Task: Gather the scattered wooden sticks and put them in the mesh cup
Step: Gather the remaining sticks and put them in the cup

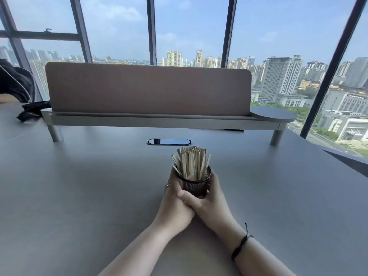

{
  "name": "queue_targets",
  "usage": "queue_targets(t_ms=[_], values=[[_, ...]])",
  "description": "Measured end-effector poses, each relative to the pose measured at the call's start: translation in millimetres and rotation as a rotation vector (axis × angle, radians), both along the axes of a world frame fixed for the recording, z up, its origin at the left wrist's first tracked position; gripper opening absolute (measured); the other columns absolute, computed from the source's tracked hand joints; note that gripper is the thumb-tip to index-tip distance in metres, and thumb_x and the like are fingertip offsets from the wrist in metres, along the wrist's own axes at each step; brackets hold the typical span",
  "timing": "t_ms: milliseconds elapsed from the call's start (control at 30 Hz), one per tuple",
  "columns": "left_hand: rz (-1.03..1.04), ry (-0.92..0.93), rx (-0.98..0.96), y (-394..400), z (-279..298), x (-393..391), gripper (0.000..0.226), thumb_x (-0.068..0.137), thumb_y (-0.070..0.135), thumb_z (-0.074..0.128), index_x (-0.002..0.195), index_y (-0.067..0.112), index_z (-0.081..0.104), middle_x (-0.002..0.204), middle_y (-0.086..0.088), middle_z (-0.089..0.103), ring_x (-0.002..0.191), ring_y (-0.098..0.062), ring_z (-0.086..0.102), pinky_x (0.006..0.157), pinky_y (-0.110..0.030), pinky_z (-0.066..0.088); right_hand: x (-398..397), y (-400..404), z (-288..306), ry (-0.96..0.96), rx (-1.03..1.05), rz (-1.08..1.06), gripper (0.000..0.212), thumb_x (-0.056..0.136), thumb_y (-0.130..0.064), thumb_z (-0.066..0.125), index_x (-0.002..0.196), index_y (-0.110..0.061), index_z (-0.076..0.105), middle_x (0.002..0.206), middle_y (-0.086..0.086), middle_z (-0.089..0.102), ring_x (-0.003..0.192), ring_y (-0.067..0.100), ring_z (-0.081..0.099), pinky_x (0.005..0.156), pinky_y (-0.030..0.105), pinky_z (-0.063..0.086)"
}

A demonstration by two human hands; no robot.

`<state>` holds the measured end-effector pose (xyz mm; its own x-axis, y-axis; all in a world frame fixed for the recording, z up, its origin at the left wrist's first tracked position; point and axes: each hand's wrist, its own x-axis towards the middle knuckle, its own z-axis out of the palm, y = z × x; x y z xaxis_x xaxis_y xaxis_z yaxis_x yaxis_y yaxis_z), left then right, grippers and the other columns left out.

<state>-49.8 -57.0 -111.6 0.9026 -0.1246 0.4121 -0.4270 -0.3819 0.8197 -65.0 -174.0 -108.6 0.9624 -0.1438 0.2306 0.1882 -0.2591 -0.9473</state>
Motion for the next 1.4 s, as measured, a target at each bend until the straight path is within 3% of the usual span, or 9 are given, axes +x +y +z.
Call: queue_targets(t_ms=[133, 267, 367, 467, 533, 767, 900, 1067, 1400], values=[[0.018, 0.040, 0.024, 3.3, -5.8, 7.0, 0.052, 0.063, 0.040, 0.082, 0.111, 0.040, 0.061, 0.100, 0.016, 0.070, 0.105, -0.010, 0.065, 0.090, -0.036, 0.055, 4.2, -9.2, 4.0, 0.046, -0.003, -0.042, 0.078, 0.055, -0.043, 0.093, 0.115, -0.028, 0.047, 0.110, -0.016, 0.067, 0.099, -0.013, 0.060, 0.086, 0.018, 0.049], [-0.044, 0.166, 0.025, 7.7, -6.2, 4.2, 0.079, 0.052, 0.049, 0.090, 0.121, 0.046, 0.053, 0.112, 0.013, 0.069, 0.097, -0.004, 0.069, 0.083, -0.029, 0.058, 13.8, -41.6, 12.1, 0.124, 0.126, 0.234, 0.071, 0.059, -0.022, 0.092, 0.122, -0.019, 0.060, 0.120, 0.003, 0.070, 0.118, 0.023, 0.064, 0.099, 0.041, 0.052], [-0.073, 0.230, -0.019, 11.3, -4.5, 2.4, 0.083, 0.055, 0.045, 0.085, 0.127, 0.043, 0.044, 0.123, 0.014, 0.066, 0.092, 0.000, 0.072, 0.081, -0.026, 0.059, 17.2, -59.6, 12.3, 0.113, -0.172, 0.265, 0.071, 0.061, -0.050, 0.088, 0.126, -0.038, 0.064, 0.138, -0.010, 0.049, 0.135, 0.008, 0.041, 0.115, 0.040, 0.035], [-0.053, 0.210, -0.006, 12.3, -9.1, 5.2, 0.082, 0.061, 0.034, 0.089, 0.127, 0.044, 0.041, 0.124, 0.015, 0.066, 0.104, -0.005, 0.071, 0.089, -0.041, 0.059, 12.0, -51.8, 5.5, 0.087, -0.412, 0.155, 0.072, 0.059, -0.064, 0.076, 0.125, -0.043, 0.054, 0.124, -0.018, 0.046, 0.122, -0.003, 0.044, 0.106, 0.029, 0.040], [-0.026, 0.190, 0.002, 9.6, -14.2, 9.4, 0.082, 0.058, 0.033, 0.089, 0.124, 0.045, 0.042, 0.124, 0.013, 0.067, 0.108, -0.009, 0.070, 0.090, -0.048, 0.058, 11.2, -45.4, 2.3, 0.056, -0.340, 0.113, 0.077, 0.055, -0.061, 0.082, 0.123, -0.044, 0.049, 0.120, -0.022, 0.057, 0.115, -0.004, 0.053, 0.097, 0.028, 0.046], [0.042, 0.166, 0.059, -5.6, -16.2, 29.8, 0.073, 0.056, 0.040, 0.087, 0.114, 0.048, 0.043, 0.113, 0.018, 0.067, 0.099, 0.000, 0.070, 0.084, -0.041, 0.059, 41.1, -55.7, -4.9, 0.050, -0.222, 0.042, 0.082, 0.046, -0.052, 0.091, 0.116, -0.038, 0.050, 0.113, -0.021, 0.067, 0.105, -0.004, 0.062, 0.093, 0.037, 0.053], [0.049, 0.154, 0.138, -19.3, -6.1, 52.8, 0.072, 0.065, 0.052, 0.077, 0.126, 0.047, 0.040, 0.122, 0.016, 0.067, 0.109, -0.009, 0.068, 0.088, -0.042, 0.057, 74.7, -63.9, -2.3, 0.045, -0.223, 0.020, 0.078, 0.047, -0.053, 0.090, 0.114, -0.036, 0.054, 0.111, -0.019, 0.068, 0.102, -0.003, 0.062, 0.092, 0.037, 0.053], [0.071, 0.129, 0.251, -37.5, -4.2, 95.5, 0.067, 0.083, 0.046, 0.067, 0.141, 0.042, 0.034, 0.138, 0.013, 0.060, 0.123, -0.017, 0.060, 0.093, -0.040, 0.051, 125.1, -73.4, -4.0, 0.053, -0.270, -0.010, 0.078, 0.050, -0.057, 0.087, 0.116, -0.036, 0.052, 0.111, -0.018, 0.067, 0.102, 0.002, 0.063, 0.091, 0.036, 0.053], [0.160, 0.147, 0.382, -80.1, -7.3, 198.3, 0.071, 0.090, 0.046, 0.056, 0.152, 0.026, 0.026, 0.153, 0.001, 0.049, 0.132, -0.029, 0.053, 0.103, -0.047, 0.045, 226.2, -101.3, -2.2, 0.056, -0.269, -0.058, 0.073, 0.053, -0.054, 0.085, 0.115, -0.032, 0.053, 0.110, -0.014, 0.067, 0.102, 0.006, 0.064, 0.093, 0.039, 0.053]])
